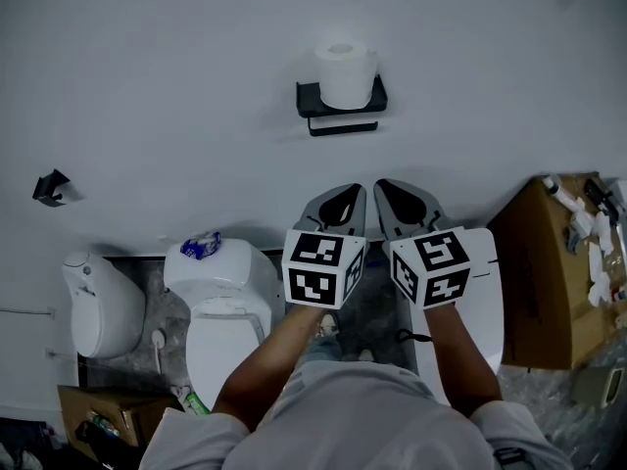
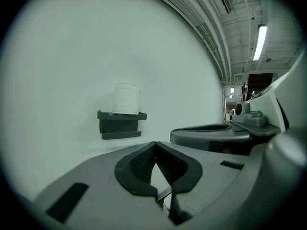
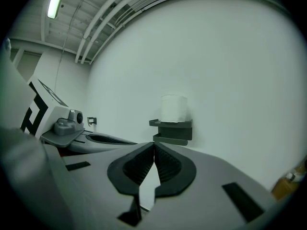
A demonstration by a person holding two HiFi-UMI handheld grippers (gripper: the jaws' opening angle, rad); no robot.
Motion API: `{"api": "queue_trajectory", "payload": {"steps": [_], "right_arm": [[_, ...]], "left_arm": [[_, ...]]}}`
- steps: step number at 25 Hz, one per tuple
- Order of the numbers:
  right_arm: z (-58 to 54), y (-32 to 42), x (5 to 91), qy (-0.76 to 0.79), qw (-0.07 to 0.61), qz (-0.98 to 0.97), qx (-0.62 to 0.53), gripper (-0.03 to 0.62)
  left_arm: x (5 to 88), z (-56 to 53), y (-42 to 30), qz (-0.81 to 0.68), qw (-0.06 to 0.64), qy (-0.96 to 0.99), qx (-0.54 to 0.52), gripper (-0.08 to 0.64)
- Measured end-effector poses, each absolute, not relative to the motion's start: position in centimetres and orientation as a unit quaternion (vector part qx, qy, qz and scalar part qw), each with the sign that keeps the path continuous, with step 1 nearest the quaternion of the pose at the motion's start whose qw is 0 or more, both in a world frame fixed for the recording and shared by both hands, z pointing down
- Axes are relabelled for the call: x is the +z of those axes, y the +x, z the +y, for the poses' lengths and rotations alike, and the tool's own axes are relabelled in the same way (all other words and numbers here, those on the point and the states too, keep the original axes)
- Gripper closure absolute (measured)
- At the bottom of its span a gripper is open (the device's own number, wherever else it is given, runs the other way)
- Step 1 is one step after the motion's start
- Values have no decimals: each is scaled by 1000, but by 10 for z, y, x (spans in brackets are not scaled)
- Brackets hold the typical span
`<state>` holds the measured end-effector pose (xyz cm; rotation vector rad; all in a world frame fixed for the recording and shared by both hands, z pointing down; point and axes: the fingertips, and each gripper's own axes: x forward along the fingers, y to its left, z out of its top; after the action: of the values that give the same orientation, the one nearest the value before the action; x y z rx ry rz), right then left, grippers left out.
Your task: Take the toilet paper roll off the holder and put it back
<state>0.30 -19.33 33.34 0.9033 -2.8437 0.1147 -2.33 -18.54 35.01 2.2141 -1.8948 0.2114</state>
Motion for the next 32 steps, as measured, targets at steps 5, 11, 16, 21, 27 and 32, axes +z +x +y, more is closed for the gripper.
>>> {"api": "queue_trajectory", "payload": {"steps": [5,11,16,21,27,32], "right_arm": [[-215,-20,324,316,70,-945,36,591],[-241,-44,313,332,59,-941,33,590],[-260,-57,303,359,48,-932,31,589],[-277,-65,292,385,41,-922,30,505],[-294,-74,282,407,39,-912,30,408],[-309,-87,271,419,35,-907,31,339]], "left_arm": [[343,-209,-44,-630,106,766,68,555],[337,-234,-67,-616,104,778,62,555],[332,-247,-86,-610,103,784,58,555],[322,-258,-104,-606,95,788,55,555],[315,-268,-119,-596,88,796,51,555],[308,-274,-132,-590,85,802,45,555]]}}
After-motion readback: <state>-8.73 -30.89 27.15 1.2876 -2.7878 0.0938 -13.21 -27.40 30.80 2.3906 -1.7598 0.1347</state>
